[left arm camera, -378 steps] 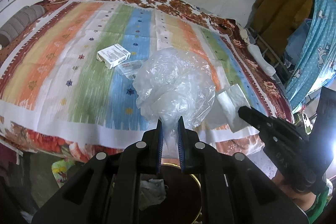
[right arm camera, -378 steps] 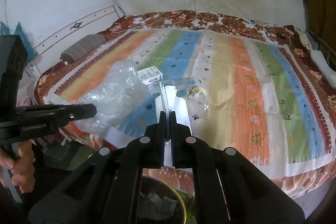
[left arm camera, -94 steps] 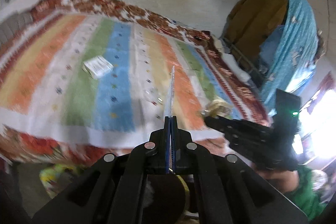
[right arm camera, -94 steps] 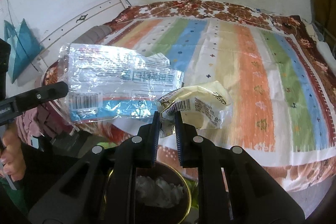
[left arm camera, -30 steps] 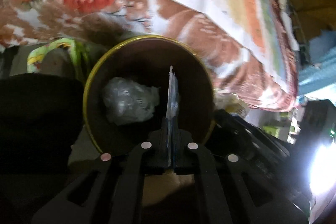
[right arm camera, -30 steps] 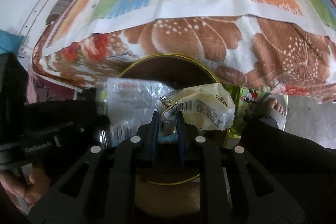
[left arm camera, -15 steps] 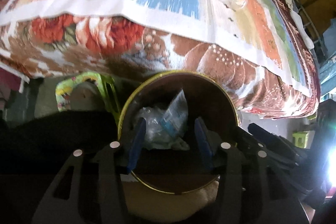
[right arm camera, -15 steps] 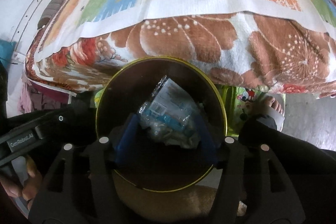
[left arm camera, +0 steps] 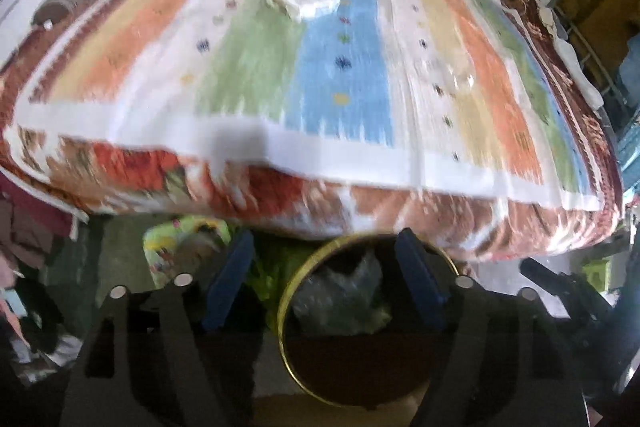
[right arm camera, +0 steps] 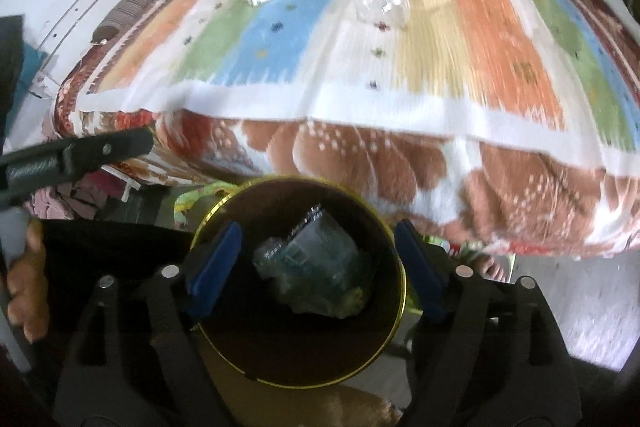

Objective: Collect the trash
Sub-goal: 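Move both tools back over the white box and clear packet on the bed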

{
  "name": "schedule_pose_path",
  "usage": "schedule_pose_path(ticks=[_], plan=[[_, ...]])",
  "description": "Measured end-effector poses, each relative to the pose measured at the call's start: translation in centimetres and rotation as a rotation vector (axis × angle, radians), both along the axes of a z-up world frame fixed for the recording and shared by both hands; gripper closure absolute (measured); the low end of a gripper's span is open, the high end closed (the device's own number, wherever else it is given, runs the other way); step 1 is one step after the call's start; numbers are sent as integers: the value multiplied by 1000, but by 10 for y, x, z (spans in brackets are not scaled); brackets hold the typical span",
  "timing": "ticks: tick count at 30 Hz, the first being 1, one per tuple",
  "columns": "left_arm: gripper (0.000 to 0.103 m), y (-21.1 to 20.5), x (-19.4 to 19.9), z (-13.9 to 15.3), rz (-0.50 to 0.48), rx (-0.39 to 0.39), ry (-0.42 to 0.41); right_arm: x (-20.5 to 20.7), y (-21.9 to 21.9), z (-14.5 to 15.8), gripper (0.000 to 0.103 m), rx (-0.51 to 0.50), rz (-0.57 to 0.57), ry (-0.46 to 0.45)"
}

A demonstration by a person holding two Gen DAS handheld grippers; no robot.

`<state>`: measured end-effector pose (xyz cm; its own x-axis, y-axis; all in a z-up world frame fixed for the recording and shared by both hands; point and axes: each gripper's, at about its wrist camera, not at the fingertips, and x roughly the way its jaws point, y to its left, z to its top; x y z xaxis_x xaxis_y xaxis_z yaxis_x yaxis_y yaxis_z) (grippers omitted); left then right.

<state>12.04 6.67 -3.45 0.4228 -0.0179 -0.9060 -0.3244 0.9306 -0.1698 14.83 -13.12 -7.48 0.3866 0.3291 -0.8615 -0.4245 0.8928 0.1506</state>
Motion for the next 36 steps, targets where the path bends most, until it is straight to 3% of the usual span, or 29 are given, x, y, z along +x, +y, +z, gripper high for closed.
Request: schedule_pose_path(ticks=[5, 9, 15, 20, 28, 32, 36], plan=[[6, 7, 20, 9, -3, 33, -34, 14, 12, 17, 17, -32, 44, -62], [6, 15, 38, 6, -19, 15, -10, 31, 13, 31, 9, -24, 45, -110], [6, 34, 64, 6, 1, 11, -26, 55, 6, 41, 9, 15, 9, -109], [6, 46, 89, 4, -13, 97, -57, 71, 7, 45, 9, 36, 9, -112], [6, 54, 128, -2, -118, 204, -137, 106, 7, 50, 9, 79, -2, -124], [6, 62, 145, -9, -155, 228, -170, 128, 6, 48, 9, 94, -8, -116], [6, 77, 161, -16, -161, 192, -194, 149, 7, 45, 9, 107, -9, -113]])
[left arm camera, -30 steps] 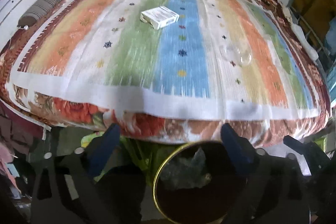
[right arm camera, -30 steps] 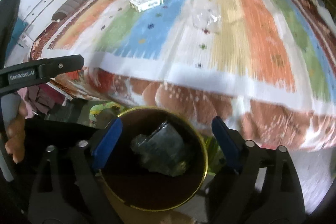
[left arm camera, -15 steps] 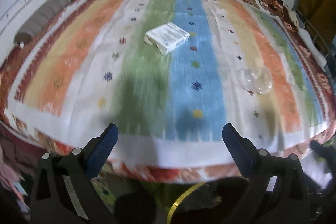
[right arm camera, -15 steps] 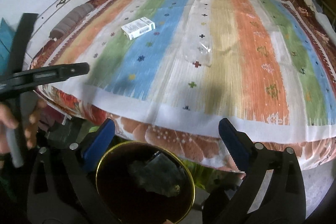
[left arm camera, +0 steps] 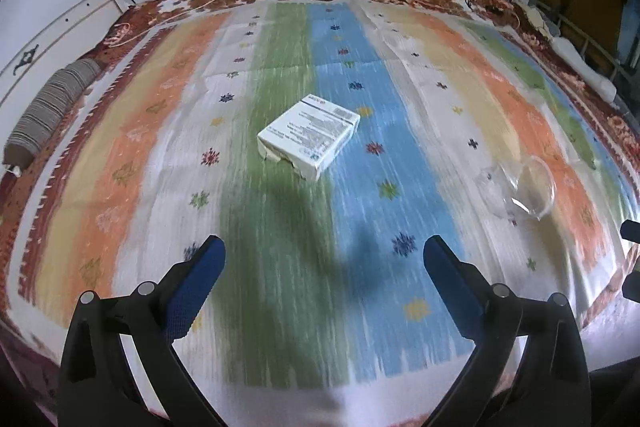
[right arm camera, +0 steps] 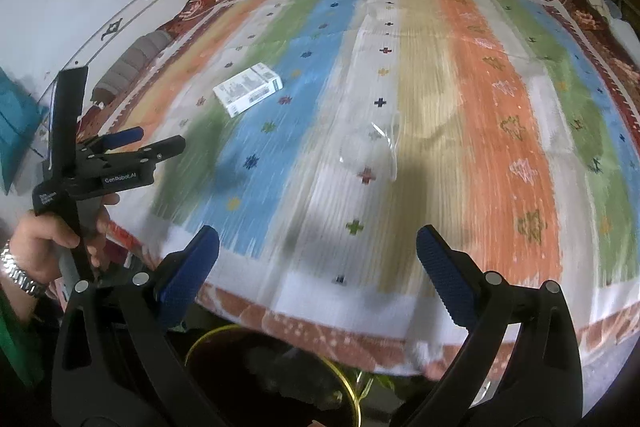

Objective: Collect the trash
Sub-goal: 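Move both tools back over the white box and clear packet on the bed, then close the left tool on white box while right tool grasps clear packet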

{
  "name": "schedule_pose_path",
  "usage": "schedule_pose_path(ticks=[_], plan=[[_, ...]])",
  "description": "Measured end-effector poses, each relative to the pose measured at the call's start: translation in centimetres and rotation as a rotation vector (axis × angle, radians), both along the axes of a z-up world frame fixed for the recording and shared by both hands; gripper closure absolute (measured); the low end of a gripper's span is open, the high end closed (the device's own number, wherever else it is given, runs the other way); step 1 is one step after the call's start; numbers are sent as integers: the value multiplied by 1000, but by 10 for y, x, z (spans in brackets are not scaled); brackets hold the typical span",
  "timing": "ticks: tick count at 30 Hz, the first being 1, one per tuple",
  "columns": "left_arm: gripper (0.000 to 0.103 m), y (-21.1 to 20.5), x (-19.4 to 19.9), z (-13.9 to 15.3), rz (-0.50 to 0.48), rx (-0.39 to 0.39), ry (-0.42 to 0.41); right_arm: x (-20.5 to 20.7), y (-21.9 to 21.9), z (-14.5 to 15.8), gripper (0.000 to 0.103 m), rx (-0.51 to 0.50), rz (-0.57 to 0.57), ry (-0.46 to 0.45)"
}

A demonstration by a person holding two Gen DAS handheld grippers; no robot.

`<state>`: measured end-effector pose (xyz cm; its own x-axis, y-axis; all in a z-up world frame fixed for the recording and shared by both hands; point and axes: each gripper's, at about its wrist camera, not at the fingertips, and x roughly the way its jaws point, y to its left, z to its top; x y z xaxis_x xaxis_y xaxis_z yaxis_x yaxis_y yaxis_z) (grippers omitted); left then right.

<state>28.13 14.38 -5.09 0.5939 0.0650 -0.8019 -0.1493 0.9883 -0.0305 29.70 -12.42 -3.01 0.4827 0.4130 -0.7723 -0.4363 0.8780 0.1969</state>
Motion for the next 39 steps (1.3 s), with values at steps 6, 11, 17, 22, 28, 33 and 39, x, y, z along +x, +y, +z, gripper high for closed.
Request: schedule_pose_path(ticks=[6, 11, 17, 22, 28, 33, 39], plan=[[6, 11, 30, -9, -67, -39, 7, 33, -1, -7, 10, 35, -2, 2], [6, 19, 54, -18, -101, -36, 11, 57, 1, -17, 15, 62, -5, 21], [6, 31, 83, -31, -127, -1, 49, 83, 4, -32, 21, 60, -22, 51], [6, 30, 99, -38, -159, 28, 52, 101, 1, -42, 29, 87, -23, 81], [6, 33, 112, -55, -189, 52, 53, 117, 6, -54, 38, 114, -9, 131], [6, 40, 118, -63, -215, 29, 41, 124, 13, -61, 49, 128, 5, 155], [29, 31, 123, -66, -251, 15, 37, 118, 19, -62, 78, 109, 28, 162]])
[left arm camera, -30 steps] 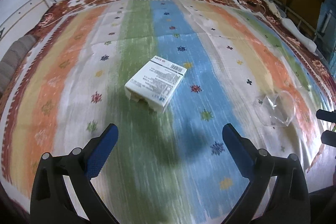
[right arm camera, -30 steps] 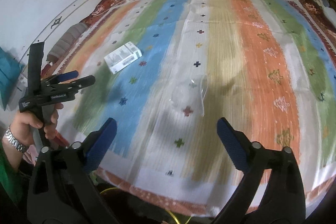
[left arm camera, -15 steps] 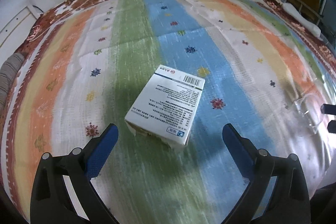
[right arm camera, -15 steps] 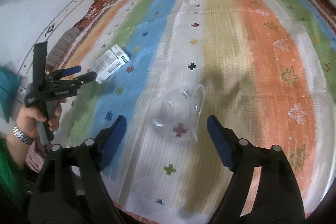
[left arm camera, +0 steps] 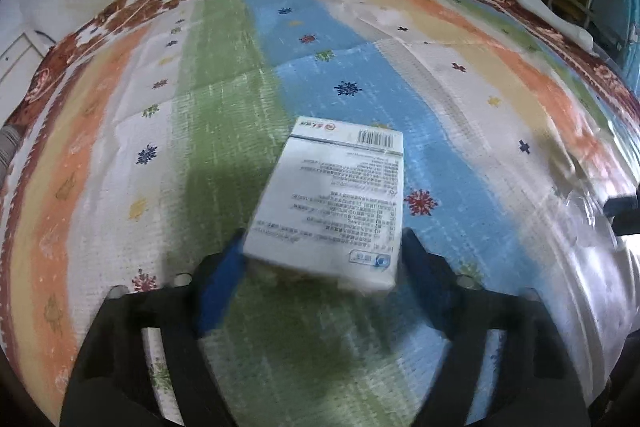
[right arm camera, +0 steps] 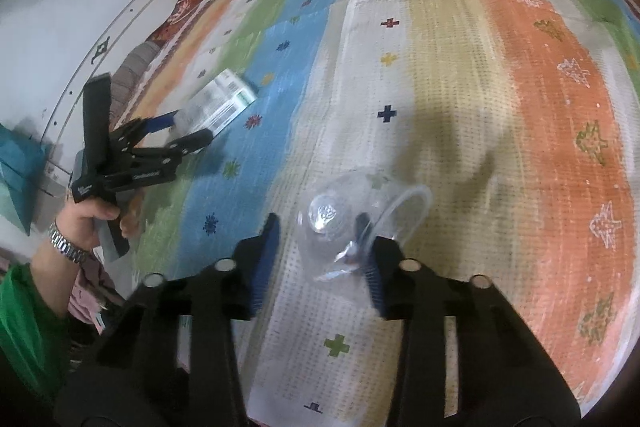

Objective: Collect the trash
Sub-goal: 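Close the left tool on white box while right tool grasps clear packet, then lift the box and packet and carry both over the bin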

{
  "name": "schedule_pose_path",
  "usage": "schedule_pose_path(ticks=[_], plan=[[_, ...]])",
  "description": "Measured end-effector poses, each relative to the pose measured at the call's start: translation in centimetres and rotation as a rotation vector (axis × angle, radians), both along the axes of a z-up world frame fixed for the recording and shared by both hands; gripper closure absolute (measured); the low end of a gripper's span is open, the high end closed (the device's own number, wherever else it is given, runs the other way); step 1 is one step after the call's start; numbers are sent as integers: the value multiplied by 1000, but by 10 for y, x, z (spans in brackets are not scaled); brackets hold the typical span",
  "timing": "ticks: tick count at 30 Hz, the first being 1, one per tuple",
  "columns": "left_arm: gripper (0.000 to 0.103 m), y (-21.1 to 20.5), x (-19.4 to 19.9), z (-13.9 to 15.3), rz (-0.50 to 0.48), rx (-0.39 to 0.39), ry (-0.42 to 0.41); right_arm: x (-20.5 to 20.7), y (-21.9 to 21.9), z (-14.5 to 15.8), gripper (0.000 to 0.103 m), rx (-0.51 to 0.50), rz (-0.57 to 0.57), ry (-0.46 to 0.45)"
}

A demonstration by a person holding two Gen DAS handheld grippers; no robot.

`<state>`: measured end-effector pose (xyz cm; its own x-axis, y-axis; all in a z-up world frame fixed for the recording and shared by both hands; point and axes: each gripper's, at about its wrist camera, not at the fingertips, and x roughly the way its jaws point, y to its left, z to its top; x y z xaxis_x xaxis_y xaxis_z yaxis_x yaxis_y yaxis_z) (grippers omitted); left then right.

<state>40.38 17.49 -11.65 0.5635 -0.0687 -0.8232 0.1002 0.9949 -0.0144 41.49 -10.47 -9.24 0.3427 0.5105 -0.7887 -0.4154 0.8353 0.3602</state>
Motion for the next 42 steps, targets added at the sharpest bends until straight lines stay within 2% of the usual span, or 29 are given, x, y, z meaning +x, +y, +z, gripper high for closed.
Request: schedule_pose_path(ticks=[2, 6, 14, 20, 29, 37, 42], plan=[[30, 0, 0, 1, 13, -20, 11, -4, 4, 3, 91, -4, 15, -12], [30, -8, -1, 3, 34, 12, 40, -11, 11, 12, 98, -22, 33, -44], [30, -29, -13, 34, 81, 30, 58, -33, 22, 29, 99, -63, 62, -108], [31, -49, -43, 51, 171, 27, 71, -57, 23, 49, 99, -66, 65, -155], [31, -58, -105, 87, 304, -129, 65, -102, 12, 71, 99, -138, 71, -238], [31, -68, -138, 100, 352, -183, 57, -144, 5, 82, 99, -161, 56, -267], [31, -81, -156, 108, 353, -233, 53, -175, -6, 93, 99, -135, 24, -265]])
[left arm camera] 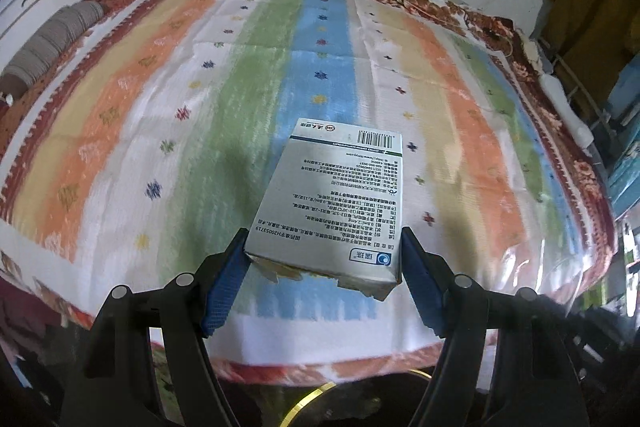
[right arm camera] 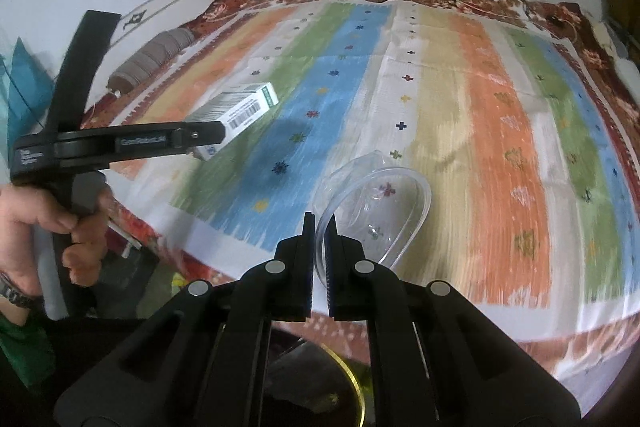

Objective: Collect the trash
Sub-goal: 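Lift the box and packet and carry both over the bin, then open both tools over the bin to drop the box and packet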

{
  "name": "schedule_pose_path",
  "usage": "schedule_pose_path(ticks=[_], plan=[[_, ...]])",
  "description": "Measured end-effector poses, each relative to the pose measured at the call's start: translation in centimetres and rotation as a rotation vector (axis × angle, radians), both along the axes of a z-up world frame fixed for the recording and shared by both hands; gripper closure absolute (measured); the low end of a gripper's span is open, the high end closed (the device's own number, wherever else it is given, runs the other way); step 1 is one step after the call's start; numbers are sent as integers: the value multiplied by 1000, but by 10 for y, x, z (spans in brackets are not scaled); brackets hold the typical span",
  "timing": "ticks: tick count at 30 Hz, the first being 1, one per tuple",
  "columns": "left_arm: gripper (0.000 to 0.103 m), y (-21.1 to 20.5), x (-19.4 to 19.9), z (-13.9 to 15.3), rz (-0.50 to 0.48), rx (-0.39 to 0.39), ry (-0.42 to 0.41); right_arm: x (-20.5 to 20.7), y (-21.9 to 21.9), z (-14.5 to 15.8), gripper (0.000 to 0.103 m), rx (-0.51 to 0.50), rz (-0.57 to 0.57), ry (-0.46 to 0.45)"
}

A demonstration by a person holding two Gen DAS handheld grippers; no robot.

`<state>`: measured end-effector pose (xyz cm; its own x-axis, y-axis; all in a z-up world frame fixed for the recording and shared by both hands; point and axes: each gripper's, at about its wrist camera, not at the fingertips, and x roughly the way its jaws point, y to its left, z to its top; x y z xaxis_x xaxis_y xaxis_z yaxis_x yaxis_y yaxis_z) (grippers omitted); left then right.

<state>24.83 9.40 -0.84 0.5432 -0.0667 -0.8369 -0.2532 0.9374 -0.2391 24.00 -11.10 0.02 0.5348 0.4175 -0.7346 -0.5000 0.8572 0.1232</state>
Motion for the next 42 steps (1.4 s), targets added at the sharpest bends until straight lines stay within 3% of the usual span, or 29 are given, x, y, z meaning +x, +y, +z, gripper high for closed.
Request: schedule_pose_path(ticks=[4, 10, 23, 32, 36, 42], plan=[[31, -14, -25, 11, -1, -54, -22, -20, -9, 4, 99, -35, -19, -32], [31, -33, -82, 28, -35, -104, -81, -57, -23, 11, 99, 7, 2, -34], [30, -65, -179, 7, -95, -191, -116, -139, -39, -6, 99, 52, 53, -22], [30, -87, -210, -14, -132, -205, -94, -173, -50, -35, 99, 37, 39, 27], [30, -91, -216, -25, -124, -228, -54, -179, -49, -46, 99, 24, 38, 49], [30, -98, -218, -43, -111, -198, 24, -173, -48, -67, 99, 9, 6, 147]])
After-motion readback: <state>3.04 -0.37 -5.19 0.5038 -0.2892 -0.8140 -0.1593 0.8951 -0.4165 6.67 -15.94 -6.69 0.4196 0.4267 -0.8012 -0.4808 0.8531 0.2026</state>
